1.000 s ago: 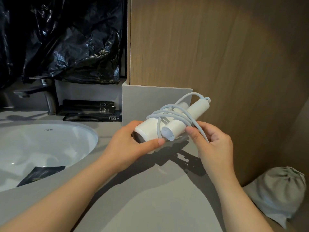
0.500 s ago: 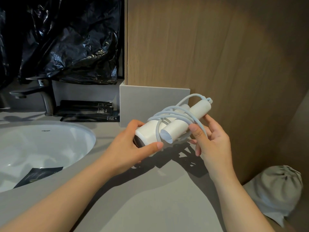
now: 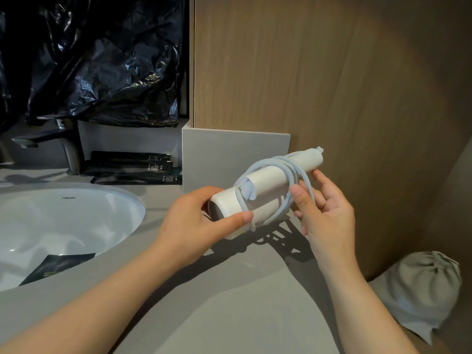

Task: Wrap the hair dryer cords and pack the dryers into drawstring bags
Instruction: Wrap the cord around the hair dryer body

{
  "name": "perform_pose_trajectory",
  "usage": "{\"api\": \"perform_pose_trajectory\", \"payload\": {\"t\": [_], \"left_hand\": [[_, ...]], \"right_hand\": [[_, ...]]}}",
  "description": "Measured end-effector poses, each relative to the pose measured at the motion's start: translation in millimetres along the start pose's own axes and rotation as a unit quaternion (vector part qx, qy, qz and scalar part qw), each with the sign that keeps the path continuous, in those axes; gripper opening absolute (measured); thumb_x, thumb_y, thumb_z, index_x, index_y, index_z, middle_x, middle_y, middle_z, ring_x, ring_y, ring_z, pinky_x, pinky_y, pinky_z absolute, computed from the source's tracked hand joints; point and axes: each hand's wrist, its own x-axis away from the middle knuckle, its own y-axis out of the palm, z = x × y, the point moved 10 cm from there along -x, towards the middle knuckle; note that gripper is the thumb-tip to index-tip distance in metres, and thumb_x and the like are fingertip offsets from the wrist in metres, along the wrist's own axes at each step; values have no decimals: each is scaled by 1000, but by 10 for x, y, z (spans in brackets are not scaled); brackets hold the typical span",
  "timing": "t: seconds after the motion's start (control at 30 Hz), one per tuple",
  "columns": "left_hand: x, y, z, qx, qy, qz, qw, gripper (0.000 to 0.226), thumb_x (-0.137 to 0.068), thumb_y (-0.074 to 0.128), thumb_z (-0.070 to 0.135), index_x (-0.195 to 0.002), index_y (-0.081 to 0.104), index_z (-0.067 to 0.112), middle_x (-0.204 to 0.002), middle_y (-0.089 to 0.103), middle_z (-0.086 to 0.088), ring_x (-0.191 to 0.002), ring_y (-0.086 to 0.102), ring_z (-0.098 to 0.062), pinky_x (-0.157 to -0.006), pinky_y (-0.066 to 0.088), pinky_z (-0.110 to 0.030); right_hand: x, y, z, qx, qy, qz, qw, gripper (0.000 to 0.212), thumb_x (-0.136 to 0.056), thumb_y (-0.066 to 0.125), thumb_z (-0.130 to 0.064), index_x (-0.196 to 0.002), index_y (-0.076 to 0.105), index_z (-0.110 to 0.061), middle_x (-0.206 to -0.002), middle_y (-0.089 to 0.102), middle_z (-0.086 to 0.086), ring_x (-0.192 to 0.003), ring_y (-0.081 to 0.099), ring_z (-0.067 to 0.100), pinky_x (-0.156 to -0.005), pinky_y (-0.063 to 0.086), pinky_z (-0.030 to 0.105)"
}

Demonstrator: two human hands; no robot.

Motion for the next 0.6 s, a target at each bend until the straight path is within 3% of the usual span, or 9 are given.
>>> {"api": "perform_pose_trajectory", "payload": {"t": [0.07,0.13,0.23,0.3,0.5,0.6], "left_hand": [[6,21,-18,43,-15,8,999,56,-51,67,71,-92,69,34,-85,69,18,-79,63,-4,-72,57,-37],[4,31,-46,65,-28,15,997,58,-48,69,70,-92,69,33,-85,70,17,-79,65,-4,-73,57,-37],[7,43,-97,96,-55,19,994,57,-46,70,69,-88,71,31,-82,72,12,-77,66,-8,-70,58,-34],[5,72,-136,129,-70,13,989,56,-46,72,66,-86,72,28,-81,73,8,-77,68,-13,-67,58,-35],[19,179,-189,207,-117,-17,971,50,-54,75,58,-85,76,19,-81,76,-6,-79,72,-28,-69,57,-43],[38,233,-191,235,-140,-28,961,43,-63,75,51,-86,76,15,-86,75,-11,-80,71,-27,-66,57,-37]], "right_hand": [[9,-22,-16,15,-12,12,1000,72,-75,65,-46,-142,44,-30,-105,73,-13,-90,67,11,-85,59,39],[34,-4,-49,40,-31,18,999,70,-77,63,-46,-142,44,-31,-109,71,-14,-96,68,12,-82,60,40],[49,43,-83,77,-61,15,995,61,-85,64,-35,-142,44,-31,-107,63,-31,-97,64,-2,-75,58,19],[38,39,-73,80,-61,15,995,56,-85,67,-30,-137,46,-34,-110,60,-31,-99,61,-10,-71,52,8],[22,8,-71,91,-66,23,993,44,-82,72,-26,-120,51,-35,-106,60,-25,-98,60,-9,-65,48,3],[44,61,-90,128,-84,12,988,42,-85,69,-28,-125,55,-32,-111,57,-17,-104,56,-4,-70,47,1]]}}
